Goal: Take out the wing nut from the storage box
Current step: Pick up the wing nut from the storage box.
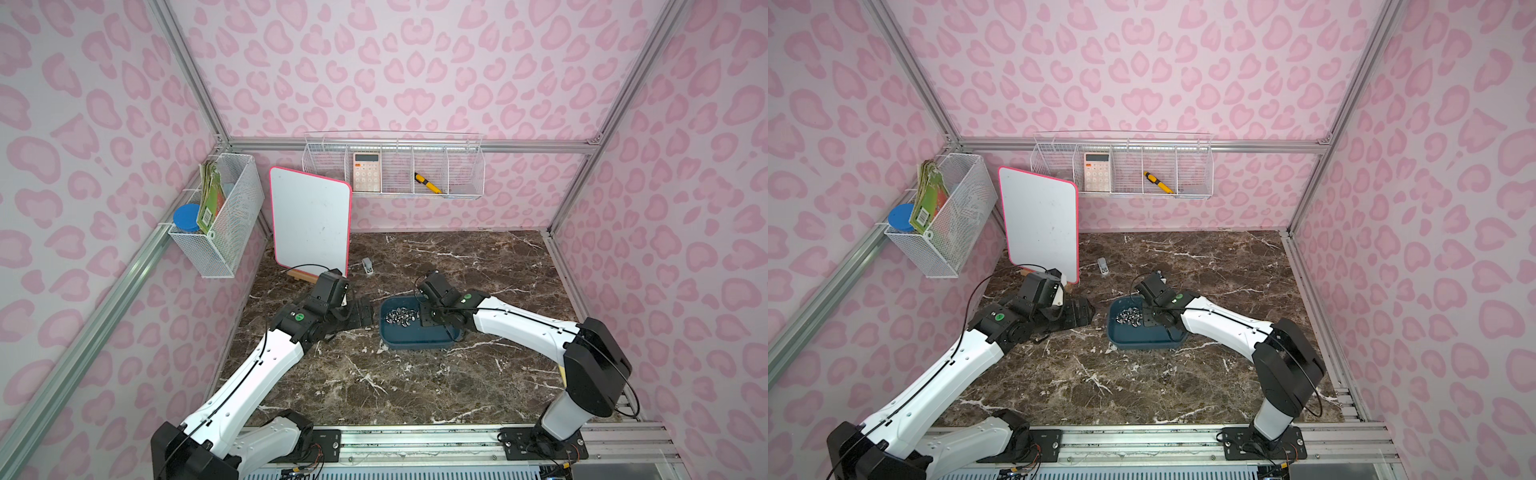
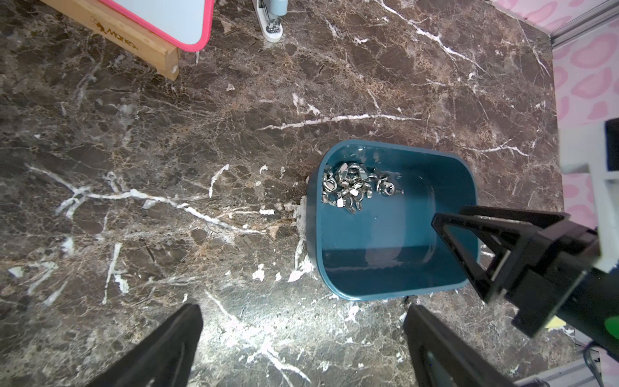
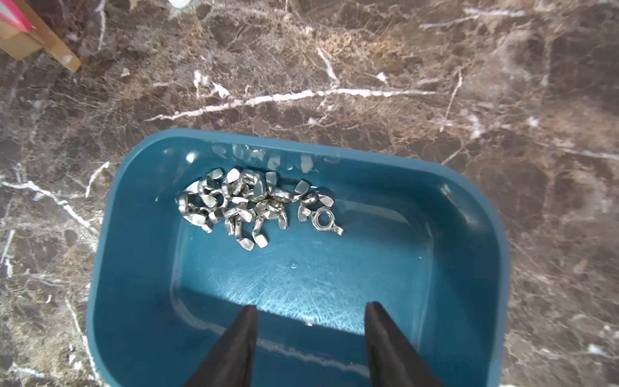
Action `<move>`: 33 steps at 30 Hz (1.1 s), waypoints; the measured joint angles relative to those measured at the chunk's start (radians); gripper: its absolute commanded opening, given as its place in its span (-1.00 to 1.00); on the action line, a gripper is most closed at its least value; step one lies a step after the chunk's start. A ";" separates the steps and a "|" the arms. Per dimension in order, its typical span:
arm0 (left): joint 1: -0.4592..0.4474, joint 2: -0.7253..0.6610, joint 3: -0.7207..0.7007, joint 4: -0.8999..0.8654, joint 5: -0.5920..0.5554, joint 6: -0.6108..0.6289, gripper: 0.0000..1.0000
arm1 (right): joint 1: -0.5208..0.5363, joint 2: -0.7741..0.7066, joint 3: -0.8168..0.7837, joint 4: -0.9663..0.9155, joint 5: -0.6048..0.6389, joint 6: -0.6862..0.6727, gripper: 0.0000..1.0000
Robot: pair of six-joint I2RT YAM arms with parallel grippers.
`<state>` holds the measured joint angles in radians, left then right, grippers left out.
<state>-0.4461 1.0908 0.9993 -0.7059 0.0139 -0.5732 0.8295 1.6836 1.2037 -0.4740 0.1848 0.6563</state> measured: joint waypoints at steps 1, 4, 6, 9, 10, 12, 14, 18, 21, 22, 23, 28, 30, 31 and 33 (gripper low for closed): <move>0.000 -0.010 -0.006 -0.001 0.001 0.000 0.99 | -0.012 0.007 -0.003 0.002 -0.013 -0.007 0.02; 0.000 -0.030 -0.011 -0.002 0.001 -0.005 0.99 | -0.054 0.019 -0.026 0.007 -0.048 -0.032 0.01; 0.000 -0.041 -0.013 -0.005 0.002 -0.007 0.99 | -0.076 0.026 -0.039 0.011 -0.063 -0.050 -0.02; 0.000 -0.053 -0.019 -0.010 0.005 -0.023 0.98 | -0.089 0.049 -0.043 0.021 -0.104 -0.085 -0.04; 0.000 -0.055 -0.020 -0.014 0.005 -0.023 0.98 | -0.092 0.060 -0.041 0.027 -0.111 -0.095 -0.06; 0.000 -0.055 -0.020 -0.022 0.005 -0.026 0.98 | -0.095 0.081 -0.035 0.032 -0.121 -0.117 -0.08; 0.000 -0.055 -0.020 -0.031 0.005 -0.026 0.98 | -0.098 0.107 -0.023 0.037 -0.129 -0.141 -0.09; 0.000 -0.059 -0.020 -0.041 0.005 -0.026 0.98 | -0.099 0.152 0.006 0.040 -0.134 -0.179 -0.11; 0.000 -0.063 -0.020 -0.041 0.004 -0.026 0.99 | -0.100 0.187 0.031 0.045 -0.135 -0.202 -0.16; 0.000 -0.063 -0.020 -0.041 0.002 -0.026 0.99 | -0.100 0.198 0.039 0.044 -0.135 -0.210 -0.16; 0.000 -0.063 -0.020 -0.041 0.000 -0.026 0.98 | -0.100 0.208 0.048 0.044 -0.135 -0.214 -0.16; 0.000 -0.061 -0.019 -0.042 -0.007 -0.024 0.99 | -0.100 0.250 0.085 0.043 -0.134 -0.241 -0.26; 0.000 -0.059 -0.018 -0.043 -0.010 -0.022 0.98 | -0.100 0.261 0.097 0.039 -0.134 -0.246 -0.30; 0.000 -0.058 -0.017 -0.042 -0.012 -0.021 0.99 | -0.100 0.266 0.104 0.036 -0.134 -0.251 -0.29; 0.000 -0.055 -0.016 -0.042 -0.017 -0.021 0.98 | -0.100 0.271 0.111 0.036 -0.135 -0.261 -0.32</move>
<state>-0.4461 1.0355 0.9833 -0.7479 -0.0029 -0.5938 0.7292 1.9545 1.3151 -0.4381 0.0502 0.3954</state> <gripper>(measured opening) 0.993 0.352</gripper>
